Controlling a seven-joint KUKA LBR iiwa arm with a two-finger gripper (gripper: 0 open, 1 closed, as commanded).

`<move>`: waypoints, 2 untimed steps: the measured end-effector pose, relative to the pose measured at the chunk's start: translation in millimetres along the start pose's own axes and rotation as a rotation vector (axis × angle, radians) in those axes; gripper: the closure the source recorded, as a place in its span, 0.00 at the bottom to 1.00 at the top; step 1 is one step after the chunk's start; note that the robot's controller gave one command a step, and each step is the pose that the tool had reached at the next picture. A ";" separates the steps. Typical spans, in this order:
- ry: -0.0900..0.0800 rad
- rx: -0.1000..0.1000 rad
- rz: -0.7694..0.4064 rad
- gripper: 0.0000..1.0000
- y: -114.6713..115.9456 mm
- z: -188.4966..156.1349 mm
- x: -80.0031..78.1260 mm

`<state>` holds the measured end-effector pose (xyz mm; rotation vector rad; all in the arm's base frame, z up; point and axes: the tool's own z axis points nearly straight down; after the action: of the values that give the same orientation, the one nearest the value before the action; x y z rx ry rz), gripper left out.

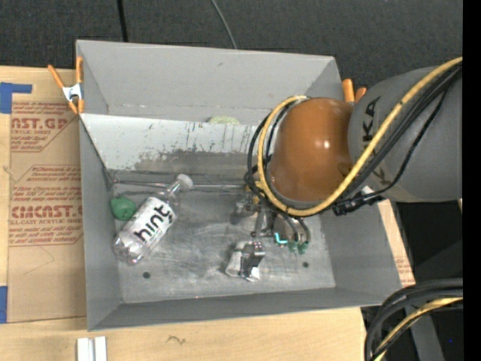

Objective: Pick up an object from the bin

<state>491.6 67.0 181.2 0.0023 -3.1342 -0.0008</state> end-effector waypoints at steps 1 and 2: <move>-0.007 -0.001 0.001 0.00 -0.3 -3.3 -1.8; -0.008 -0.001 -0.001 0.00 -0.4 -2.9 -2.0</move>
Offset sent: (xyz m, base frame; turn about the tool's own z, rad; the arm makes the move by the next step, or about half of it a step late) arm 0.0042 -0.0257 -0.1039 -0.1710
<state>493.6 66.6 184.1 0.0031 -3.1427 -0.0021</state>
